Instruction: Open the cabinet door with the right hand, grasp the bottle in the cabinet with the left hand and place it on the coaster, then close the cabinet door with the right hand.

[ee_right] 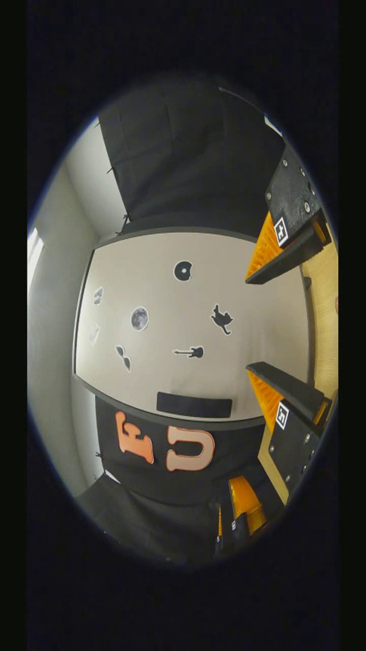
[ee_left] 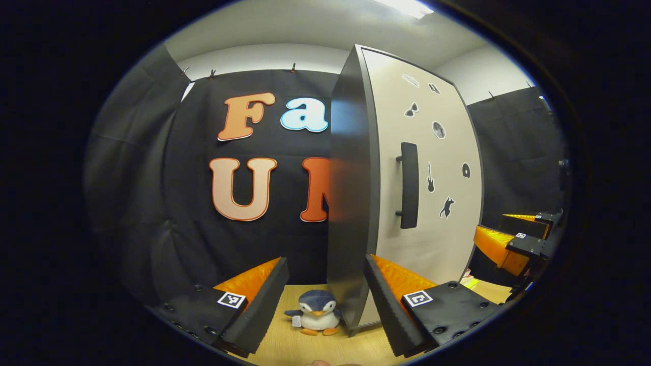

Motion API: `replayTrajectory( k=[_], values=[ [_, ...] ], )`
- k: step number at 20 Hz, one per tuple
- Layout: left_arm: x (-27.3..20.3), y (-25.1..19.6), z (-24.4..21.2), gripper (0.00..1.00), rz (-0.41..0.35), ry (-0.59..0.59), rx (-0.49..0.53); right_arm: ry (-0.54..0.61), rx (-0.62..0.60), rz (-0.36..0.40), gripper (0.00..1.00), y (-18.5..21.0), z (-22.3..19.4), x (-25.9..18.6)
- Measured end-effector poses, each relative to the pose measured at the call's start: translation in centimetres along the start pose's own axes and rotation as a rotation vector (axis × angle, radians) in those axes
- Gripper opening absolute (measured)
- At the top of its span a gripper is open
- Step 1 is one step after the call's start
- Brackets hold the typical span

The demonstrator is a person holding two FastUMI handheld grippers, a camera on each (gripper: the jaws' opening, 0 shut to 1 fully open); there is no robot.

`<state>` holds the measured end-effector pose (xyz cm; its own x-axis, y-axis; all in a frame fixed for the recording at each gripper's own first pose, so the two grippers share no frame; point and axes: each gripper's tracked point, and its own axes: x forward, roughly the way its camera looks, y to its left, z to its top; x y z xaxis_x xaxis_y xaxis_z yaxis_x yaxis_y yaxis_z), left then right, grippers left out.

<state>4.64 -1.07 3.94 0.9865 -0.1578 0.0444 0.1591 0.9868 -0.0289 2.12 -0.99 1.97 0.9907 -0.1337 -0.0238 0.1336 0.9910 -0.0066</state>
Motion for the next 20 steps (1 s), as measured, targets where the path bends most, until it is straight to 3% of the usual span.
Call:
replayTrajectory(
  k=[9, 13, 17, 19, 20],
  values=[
    [-1.0, 0.5, 2.7, 0.97, 0.005, -0.047, 0.033, -0.007, -0.021, 0.116, 0.95, 6.0, 3.9, 2.0],
    [-1.9, 1.0, 1.7, 0.97, 0.038, -0.017, 0.022, 0.035, 0.042, 0.184, 0.95, 9.1, 4.1, 3.9],
    [-2.4, 1.5, 1.1, 0.97, 0.066, 0.001, 0.027, 0.04, 0.1, 0.193, 0.94, 10.7, 4.8, 6.1],
    [-2.6, 2.3, 0.6, 0.97, 0.083, 0.009, 0.028, 0.066, 0.131, 0.196, 0.92, 11.2, 4.6, 7.2],
    [-2.6, 2.2, 0.5, 0.97, 0.085, 0.013, 0.026, 0.076, 0.147, 0.196, 0.84, 11.4, 4.5, 7.7]
  ],
)
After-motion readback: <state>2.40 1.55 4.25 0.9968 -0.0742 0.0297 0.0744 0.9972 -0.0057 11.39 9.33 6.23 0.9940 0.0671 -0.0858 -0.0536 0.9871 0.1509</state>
